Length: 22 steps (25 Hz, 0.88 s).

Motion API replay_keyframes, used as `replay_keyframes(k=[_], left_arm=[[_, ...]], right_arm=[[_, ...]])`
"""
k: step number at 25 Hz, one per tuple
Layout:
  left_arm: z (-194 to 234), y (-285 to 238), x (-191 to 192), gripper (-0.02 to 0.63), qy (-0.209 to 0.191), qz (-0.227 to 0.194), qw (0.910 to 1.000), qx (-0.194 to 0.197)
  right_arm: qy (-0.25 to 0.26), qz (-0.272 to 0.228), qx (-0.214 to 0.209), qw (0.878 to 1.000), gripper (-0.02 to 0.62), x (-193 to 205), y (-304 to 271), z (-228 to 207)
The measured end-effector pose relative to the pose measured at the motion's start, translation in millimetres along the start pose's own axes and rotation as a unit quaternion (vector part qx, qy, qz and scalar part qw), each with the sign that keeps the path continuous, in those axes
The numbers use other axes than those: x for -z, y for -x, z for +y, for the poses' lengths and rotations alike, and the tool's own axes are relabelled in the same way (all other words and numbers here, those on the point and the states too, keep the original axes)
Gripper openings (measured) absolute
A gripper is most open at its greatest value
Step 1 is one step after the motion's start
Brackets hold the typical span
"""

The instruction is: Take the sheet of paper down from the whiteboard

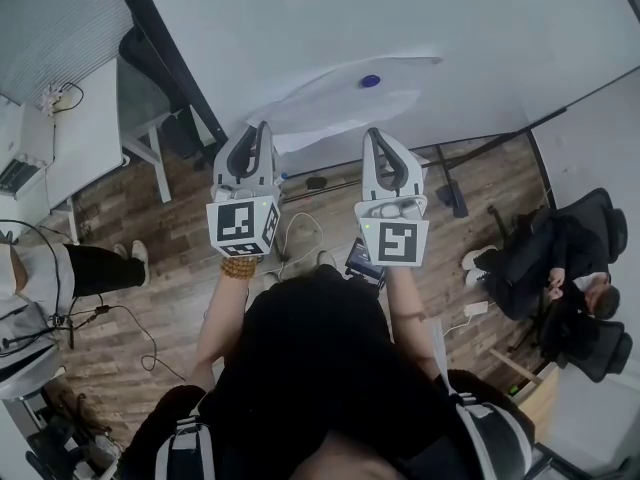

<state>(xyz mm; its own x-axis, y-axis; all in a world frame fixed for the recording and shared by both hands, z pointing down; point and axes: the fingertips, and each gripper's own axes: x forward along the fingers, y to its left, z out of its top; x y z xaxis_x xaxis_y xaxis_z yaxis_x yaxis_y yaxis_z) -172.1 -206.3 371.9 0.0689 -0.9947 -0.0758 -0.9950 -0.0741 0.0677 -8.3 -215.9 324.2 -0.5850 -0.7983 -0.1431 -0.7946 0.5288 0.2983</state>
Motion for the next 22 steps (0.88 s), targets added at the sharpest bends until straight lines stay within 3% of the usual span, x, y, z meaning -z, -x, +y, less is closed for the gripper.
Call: replay_keyframes(k=[11,22], left_arm=[[1,0,0,0.018,0.01,0.003,0.9998,-0.016],[2,-3,-1,0.017,0.006,0.004,0.9996,-0.026]], right_arm=[[0.004,-0.001,0.0,1.0,-0.002,1,-8,-7],[0.046,-0.012,-0.003,0.999,-0.002,-5,-25,-19]])
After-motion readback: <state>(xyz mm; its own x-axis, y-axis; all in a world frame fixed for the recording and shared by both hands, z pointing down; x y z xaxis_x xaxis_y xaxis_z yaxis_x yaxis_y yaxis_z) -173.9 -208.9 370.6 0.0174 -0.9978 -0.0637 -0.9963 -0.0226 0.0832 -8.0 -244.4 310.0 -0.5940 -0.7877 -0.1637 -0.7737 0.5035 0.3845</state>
